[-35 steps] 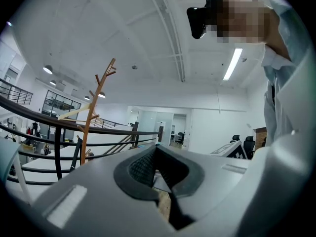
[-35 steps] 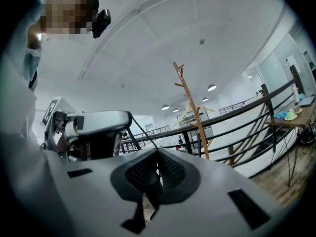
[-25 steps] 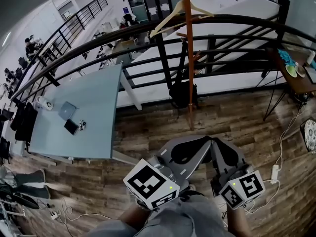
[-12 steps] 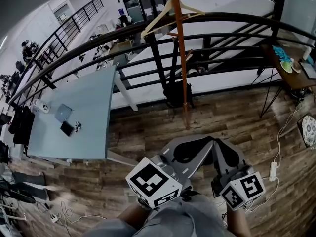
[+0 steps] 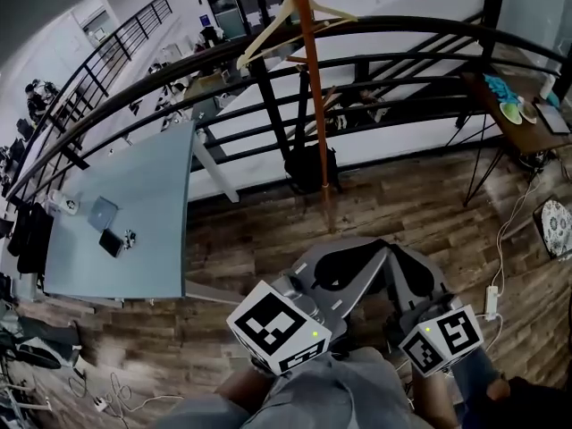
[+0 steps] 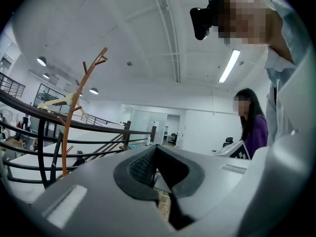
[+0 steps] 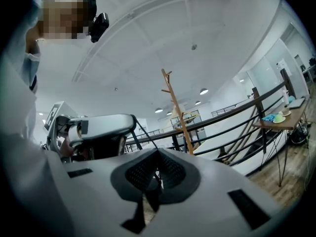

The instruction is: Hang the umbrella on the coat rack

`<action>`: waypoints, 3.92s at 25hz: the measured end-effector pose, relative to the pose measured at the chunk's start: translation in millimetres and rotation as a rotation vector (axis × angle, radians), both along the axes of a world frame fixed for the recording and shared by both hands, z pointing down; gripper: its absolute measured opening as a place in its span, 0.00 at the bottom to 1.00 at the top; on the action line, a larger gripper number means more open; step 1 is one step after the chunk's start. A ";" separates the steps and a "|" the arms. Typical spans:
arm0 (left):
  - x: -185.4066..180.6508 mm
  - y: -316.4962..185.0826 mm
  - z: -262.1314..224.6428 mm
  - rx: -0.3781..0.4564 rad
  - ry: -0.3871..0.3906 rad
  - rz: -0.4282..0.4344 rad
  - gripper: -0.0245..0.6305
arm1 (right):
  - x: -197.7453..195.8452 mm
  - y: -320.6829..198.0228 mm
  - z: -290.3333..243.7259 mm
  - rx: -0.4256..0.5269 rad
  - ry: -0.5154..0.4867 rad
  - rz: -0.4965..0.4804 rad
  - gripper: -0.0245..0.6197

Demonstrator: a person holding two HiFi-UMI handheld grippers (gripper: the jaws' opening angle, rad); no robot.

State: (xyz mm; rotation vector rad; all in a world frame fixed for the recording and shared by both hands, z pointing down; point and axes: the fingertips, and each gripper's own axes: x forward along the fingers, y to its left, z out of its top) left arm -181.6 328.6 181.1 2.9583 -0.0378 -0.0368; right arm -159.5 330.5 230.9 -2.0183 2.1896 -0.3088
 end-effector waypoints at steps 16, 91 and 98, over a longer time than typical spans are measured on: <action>55.1 -71.2 -4.9 -0.020 0.002 0.005 0.04 | 53.2 -72.3 -7.9 -0.021 0.008 -0.006 0.04; 225.9 -345.5 1.6 -0.026 -0.001 -0.302 0.04 | 216.0 -353.7 -14.8 0.001 0.005 -0.306 0.04; 251.3 -369.8 15.0 -0.037 -0.042 -0.392 0.04 | 242.1 -379.4 -3.3 -0.025 0.000 -0.394 0.04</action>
